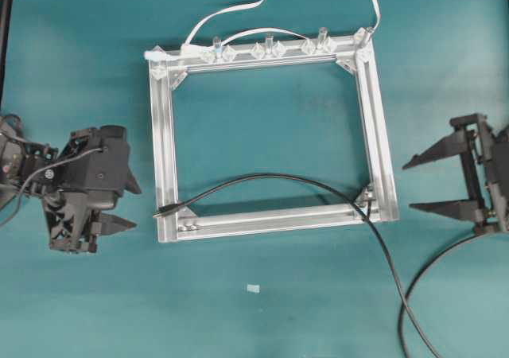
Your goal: Insert the wire through the string loop located on the right side.
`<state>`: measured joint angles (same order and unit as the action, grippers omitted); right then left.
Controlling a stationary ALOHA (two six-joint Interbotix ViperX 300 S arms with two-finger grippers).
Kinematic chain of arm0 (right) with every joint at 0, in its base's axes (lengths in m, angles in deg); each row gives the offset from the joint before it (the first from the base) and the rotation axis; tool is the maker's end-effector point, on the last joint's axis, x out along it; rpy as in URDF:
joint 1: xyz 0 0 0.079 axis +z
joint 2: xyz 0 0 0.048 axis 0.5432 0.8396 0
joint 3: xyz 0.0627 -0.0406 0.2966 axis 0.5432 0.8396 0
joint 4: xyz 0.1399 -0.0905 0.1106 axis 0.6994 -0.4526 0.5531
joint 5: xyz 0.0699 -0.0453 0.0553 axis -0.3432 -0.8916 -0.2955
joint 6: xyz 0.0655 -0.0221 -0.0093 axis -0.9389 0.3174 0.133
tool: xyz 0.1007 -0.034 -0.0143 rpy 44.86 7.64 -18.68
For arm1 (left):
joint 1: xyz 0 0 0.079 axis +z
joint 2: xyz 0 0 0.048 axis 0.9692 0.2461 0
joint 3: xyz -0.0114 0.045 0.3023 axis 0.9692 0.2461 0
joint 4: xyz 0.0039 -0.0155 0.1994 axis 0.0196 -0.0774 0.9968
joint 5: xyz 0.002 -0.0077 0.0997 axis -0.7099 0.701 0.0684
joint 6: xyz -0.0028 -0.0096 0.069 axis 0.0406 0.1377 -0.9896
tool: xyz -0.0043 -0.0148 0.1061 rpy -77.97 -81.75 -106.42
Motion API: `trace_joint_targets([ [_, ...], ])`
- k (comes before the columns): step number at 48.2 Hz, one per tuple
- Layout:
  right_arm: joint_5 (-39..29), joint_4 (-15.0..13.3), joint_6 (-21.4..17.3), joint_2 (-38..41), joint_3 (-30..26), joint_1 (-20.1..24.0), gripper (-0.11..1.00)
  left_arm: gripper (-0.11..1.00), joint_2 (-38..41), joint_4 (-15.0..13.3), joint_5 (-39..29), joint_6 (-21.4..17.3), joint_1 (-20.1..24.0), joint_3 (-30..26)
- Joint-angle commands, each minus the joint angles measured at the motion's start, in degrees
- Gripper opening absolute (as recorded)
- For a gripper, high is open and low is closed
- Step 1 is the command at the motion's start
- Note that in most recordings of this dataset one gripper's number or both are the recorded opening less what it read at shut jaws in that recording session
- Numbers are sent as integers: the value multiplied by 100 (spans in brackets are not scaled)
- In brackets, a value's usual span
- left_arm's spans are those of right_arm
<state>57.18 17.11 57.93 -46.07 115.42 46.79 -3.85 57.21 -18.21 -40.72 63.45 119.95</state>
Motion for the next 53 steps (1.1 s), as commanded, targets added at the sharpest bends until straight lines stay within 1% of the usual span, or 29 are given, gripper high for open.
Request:
trace_joint_targets([
  [1,-79,-18,9,-255,18,-132,80,68,-158,18,18,-114,62,-26],
  [12,-431,-35,0,-791,167,-562,80,68,-475,18,44,-141,237,176],
  [21,-571,-281,9,-888,176,-835,80,68,-747,18,53,-132,281,308],
  [29,-686,-457,0,-809,149,-870,80,67,-703,18,79,-132,272,334],
  [39,-686,-457,0,-765,141,-870,80,67,-615,18,237,-132,281,343],
  [53,-677,-457,0,-738,149,-888,80,67,-624,18,255,-132,308,378],
])
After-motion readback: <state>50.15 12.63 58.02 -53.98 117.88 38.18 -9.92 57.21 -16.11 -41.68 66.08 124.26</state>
